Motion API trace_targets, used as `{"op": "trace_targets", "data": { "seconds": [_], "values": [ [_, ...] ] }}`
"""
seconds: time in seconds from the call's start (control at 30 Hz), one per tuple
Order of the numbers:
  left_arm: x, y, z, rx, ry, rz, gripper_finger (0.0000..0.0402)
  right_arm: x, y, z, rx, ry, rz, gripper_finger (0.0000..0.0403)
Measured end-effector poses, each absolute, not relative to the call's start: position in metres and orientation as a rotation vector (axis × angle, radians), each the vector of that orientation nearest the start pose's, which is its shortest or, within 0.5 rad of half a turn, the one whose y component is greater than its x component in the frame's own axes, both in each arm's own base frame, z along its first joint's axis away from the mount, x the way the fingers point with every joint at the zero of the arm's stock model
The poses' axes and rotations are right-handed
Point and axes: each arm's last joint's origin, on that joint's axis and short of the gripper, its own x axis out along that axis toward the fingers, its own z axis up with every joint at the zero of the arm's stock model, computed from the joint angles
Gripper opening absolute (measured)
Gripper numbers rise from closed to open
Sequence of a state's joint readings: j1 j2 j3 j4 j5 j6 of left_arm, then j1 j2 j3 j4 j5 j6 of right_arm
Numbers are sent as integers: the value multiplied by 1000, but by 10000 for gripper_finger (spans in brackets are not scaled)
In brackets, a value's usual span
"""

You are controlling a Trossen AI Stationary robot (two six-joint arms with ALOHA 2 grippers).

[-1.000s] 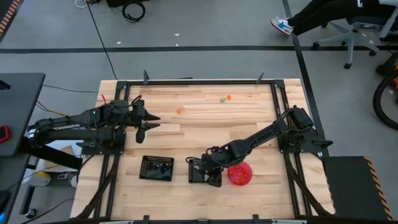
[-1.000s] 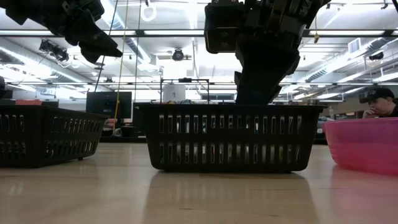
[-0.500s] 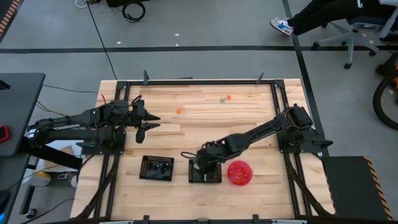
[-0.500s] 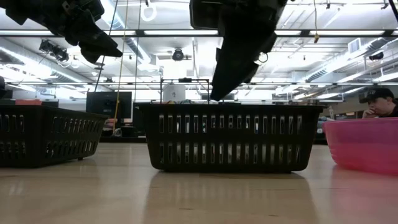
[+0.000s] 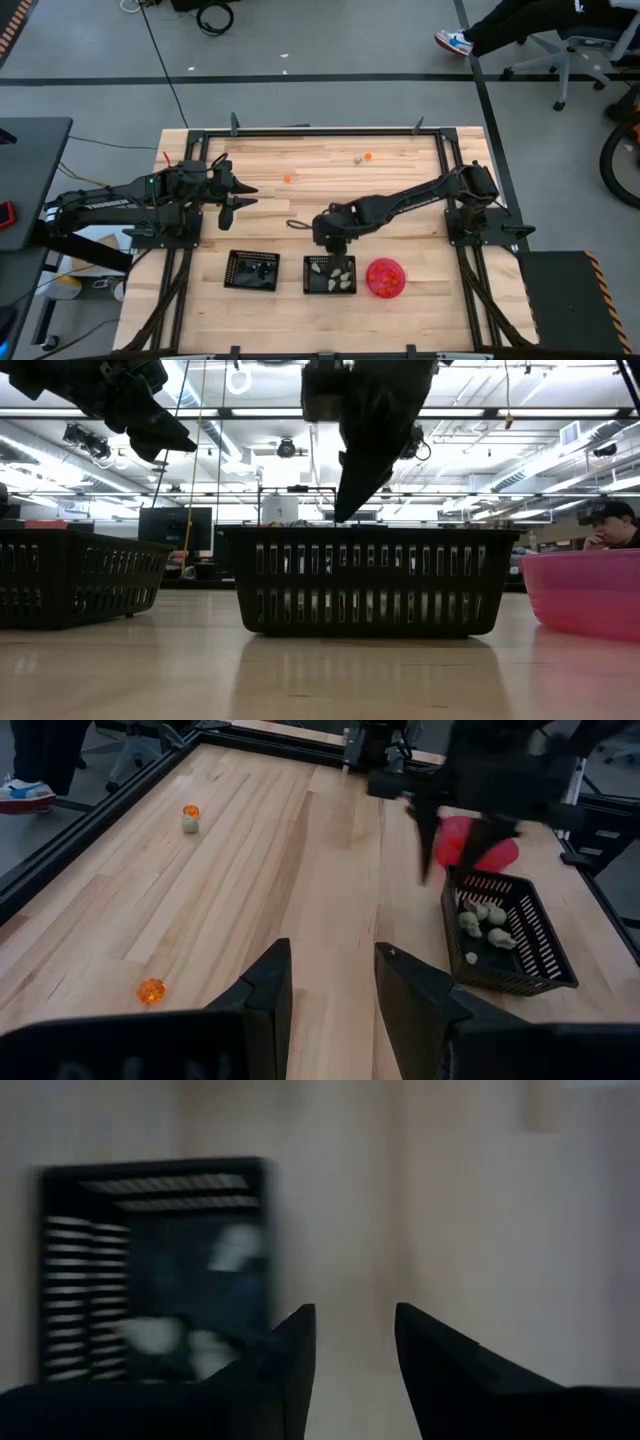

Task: Sort Halloween decoration
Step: Put the white skull toy into the right black bin

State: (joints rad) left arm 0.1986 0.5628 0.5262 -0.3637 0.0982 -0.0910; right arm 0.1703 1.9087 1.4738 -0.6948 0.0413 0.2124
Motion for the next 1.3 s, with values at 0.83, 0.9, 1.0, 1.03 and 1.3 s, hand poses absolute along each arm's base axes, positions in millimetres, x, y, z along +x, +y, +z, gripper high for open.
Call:
{"op": "trace_targets", "data": {
  "seconds": [0.83,0.9,1.0,1.03,1.3],
  "values": [
    [130,23,257,-151,402,118,116,373,-61,194,-12,1278,-417,146],
    [130,23,257,-151,402,118,116,370,-72,193,-8,1285,-446,146],
    [130,23,257,-151,401,118,116,366,-88,191,5,1297,-471,146],
    [130,23,257,-151,402,118,116,364,-93,191,6,1300,-477,147],
    [130,23,257,-151,402,118,116,347,-143,191,136,1297,-593,147]
  ]
}}
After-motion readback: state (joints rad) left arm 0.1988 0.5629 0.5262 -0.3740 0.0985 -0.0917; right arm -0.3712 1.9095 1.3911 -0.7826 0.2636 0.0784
